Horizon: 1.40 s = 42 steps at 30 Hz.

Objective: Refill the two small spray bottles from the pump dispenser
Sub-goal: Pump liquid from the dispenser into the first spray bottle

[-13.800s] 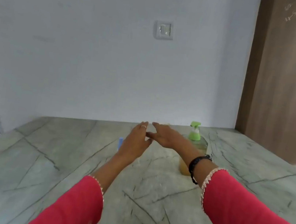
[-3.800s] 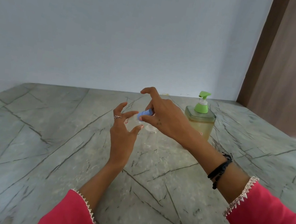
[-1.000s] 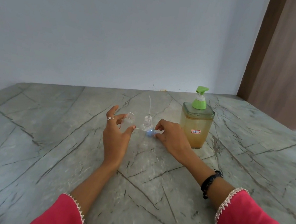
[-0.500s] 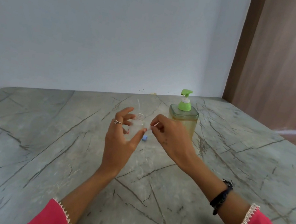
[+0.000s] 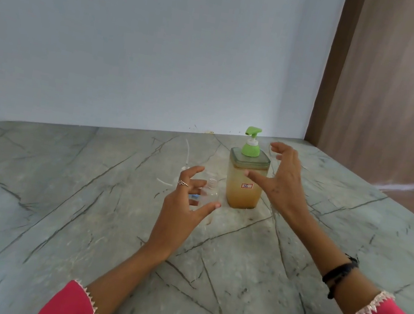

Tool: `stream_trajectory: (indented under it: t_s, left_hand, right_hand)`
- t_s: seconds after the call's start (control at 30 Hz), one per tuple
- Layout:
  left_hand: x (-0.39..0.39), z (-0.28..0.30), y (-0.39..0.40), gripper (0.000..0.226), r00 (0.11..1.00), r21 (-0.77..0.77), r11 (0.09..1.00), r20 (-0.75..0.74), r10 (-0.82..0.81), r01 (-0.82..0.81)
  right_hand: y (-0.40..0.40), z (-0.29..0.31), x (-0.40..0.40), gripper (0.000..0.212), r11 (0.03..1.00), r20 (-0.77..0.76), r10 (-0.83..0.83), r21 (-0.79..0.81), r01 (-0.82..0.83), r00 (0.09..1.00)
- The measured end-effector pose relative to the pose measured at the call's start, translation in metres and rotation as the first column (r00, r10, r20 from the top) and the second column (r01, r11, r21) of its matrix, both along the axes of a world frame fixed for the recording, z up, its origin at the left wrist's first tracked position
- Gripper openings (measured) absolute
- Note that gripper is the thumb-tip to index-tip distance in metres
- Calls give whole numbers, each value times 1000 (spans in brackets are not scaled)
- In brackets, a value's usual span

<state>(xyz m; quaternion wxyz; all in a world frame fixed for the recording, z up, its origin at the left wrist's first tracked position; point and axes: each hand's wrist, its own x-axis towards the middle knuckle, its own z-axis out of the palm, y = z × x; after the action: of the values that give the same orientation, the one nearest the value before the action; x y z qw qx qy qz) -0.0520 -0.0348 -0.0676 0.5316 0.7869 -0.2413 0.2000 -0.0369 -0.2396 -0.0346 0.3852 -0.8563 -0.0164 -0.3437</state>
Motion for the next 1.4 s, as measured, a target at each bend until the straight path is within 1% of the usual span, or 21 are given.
stream_trajectory:
  t_s: [0.07,0.1,0.2,0.27,0.43,0.5,0.67,0.87,0.97,1.07,1.2,1.33,1.4]
  left_hand:
    - [1,0,1,64,1000,3,1000,-5,-1,1]
    - [1,-1,1,64,1000,2,1000,-7,1,-1]
    - [1,-1,2,64,1000,-9,1000,-11,13,-13]
    - [1,0,2,62,1000,-12,1000,-14,15,-16]
    - [0,2,2,61,1000,-16,1000,-5,20,-20]
    - [0,3,3,61,1000,-19,999,2,25,-25]
    - [1,4,4,61,999,-40,998,9,41,-41]
    - [0,4,3,69,999,-44,998,30,44,-42]
    - [-1,4,2,70,998,-45,998,37,42,-40]
    - [-1,4,3,70,998,-49,997,30,57,-56]
    - [-4,6,3,71,998,-52,997,23,54,-53]
    - [-5,7,3,72,999,-60,997,14,48,-47]
    - [-5,7,3,72,998,-57,997,19,51,-50]
  right_hand:
    - [-5,1,12,88,994,-123,79,85,-69,989]
    - [-6,1,16,92,986,-154,128,124,-109,980]
    - [-4,1,23,94,961,-175,229,195,-194,958]
    - [-4,-1,26,90,957,-167,245,200,-211,955]
    - [-7,3,31,87,962,-202,259,139,-235,945]
    - [-9,4,34,87,968,-197,245,96,-230,949]
    - [-10,4,31,86,989,-190,148,4,-150,971]
    - [-3,11,1,85,991,-194,122,-38,-132,973]
    - [1,13,-17,89,993,-207,75,-77,-93,975]
    - [8,10,-34,91,994,-189,8,-103,-28,982]
    - [12,4,-46,85,998,-160,0,-63,-11,987]
    - [3,3,-52,69,999,-200,38,-13,-42,979]
    - [-3,2,-57,68,998,-194,54,-21,-59,980]
